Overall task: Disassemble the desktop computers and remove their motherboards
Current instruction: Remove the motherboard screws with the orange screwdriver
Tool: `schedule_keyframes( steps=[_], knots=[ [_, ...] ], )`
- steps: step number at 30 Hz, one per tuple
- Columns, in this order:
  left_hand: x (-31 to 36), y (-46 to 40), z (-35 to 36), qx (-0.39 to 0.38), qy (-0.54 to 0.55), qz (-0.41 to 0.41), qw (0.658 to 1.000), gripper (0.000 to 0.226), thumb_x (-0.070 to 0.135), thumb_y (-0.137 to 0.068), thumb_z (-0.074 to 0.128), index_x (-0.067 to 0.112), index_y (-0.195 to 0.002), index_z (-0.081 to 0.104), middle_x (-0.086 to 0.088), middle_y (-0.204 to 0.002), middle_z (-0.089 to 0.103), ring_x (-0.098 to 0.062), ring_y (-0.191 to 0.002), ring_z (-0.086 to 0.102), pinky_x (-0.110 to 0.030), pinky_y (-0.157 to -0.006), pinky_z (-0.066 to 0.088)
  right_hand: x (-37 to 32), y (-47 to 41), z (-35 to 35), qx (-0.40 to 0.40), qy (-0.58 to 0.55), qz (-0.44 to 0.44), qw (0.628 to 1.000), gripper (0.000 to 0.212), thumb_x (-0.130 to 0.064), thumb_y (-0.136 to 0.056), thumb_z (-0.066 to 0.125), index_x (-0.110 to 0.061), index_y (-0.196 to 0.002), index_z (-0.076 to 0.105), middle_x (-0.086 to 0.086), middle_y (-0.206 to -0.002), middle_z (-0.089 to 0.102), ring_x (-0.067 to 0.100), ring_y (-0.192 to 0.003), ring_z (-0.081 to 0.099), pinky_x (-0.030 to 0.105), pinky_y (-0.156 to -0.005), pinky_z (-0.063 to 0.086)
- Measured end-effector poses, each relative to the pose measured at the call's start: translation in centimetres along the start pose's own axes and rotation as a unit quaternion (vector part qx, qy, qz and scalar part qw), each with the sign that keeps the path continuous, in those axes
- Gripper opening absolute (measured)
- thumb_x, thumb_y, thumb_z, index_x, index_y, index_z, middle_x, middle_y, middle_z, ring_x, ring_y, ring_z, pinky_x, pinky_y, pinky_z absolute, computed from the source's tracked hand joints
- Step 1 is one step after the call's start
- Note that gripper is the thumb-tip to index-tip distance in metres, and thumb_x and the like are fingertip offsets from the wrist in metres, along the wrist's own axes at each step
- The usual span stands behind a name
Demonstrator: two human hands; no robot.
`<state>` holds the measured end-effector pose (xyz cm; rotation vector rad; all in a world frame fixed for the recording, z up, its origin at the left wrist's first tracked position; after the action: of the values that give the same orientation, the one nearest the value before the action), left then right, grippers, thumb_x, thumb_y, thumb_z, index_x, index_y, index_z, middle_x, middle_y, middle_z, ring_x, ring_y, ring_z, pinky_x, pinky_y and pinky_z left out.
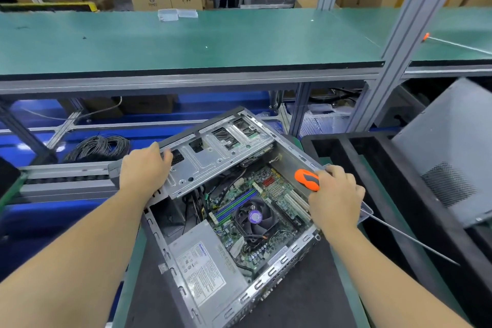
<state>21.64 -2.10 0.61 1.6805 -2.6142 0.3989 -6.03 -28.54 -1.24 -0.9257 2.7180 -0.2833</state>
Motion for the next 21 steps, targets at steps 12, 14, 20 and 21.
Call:
schedule_keyframes(
  steps=[12, 14, 20, 21],
  knots=[
    [1.0, 1.5, 0.1, 0.027, -0.007, 0.043, 0.999, 0.026, 0.019, -0.097, 0.047, 0.005, -0.075, 0.053, -0.011, -0.061, 0.056, -0.033, -0.061, 0.052, -0.039, -0.059, 0.043, -4.1, -1.3, -4.4, -0.006, 0.118, -0.163, 0.98, 0.015, -0.016, -0.088, 0.059, -0.019, -0.102, 0.055, 0.002, -0.107, 0.059, 0.027, -0.101, 0.053, 0.036, -0.077, 0.041],
    [2.0, 2.5, 0.4, 0.013, 0.015, 0.029, 0.999, 0.024, 0.021, -0.096, 0.046, 0.009, -0.075, 0.051, -0.007, -0.061, 0.054, -0.03, -0.06, 0.05, -0.034, -0.056, 0.037, -7.3, -2.3, -7.8, 0.049, 0.026, -0.234, 0.971, 0.015, -0.014, -0.088, 0.06, -0.016, -0.103, 0.056, 0.005, -0.093, 0.066, 0.03, -0.084, 0.062, 0.033, -0.058, 0.037],
    [3.0, 5.4, 0.7, -0.038, 0.013, 0.032, 0.999, 0.025, 0.03, -0.096, 0.043, 0.011, -0.092, 0.06, -0.008, -0.072, 0.062, -0.03, -0.065, 0.058, -0.031, -0.058, 0.043, -15.3, -3.1, -16.8, 0.075, -0.368, -0.335, 0.864, 0.044, -0.055, -0.091, 0.055, -0.03, -0.124, 0.043, -0.019, -0.084, 0.055, 0.01, -0.065, 0.048, 0.03, -0.058, 0.034],
    [2.7, 6.0, 0.8, -0.042, 0.022, 0.036, 0.998, 0.026, 0.031, -0.097, 0.043, 0.013, -0.096, 0.061, -0.007, -0.074, 0.065, -0.029, -0.066, 0.058, -0.031, -0.057, 0.042, -16.1, -3.0, -17.5, 0.051, -0.403, -0.354, 0.842, 0.039, -0.049, -0.094, 0.053, -0.031, -0.126, 0.039, -0.022, -0.083, 0.05, 0.006, -0.066, 0.047, 0.027, -0.059, 0.035]
  ],
)
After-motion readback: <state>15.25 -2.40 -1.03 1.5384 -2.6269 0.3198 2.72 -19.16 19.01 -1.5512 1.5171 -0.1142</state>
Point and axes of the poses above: each hand's wrist, its own y-axis away from the middle knuckle, its own z-axis out of the palm, x = y × z, the point moved 3 cm from there along -y, towards the middle knuckle
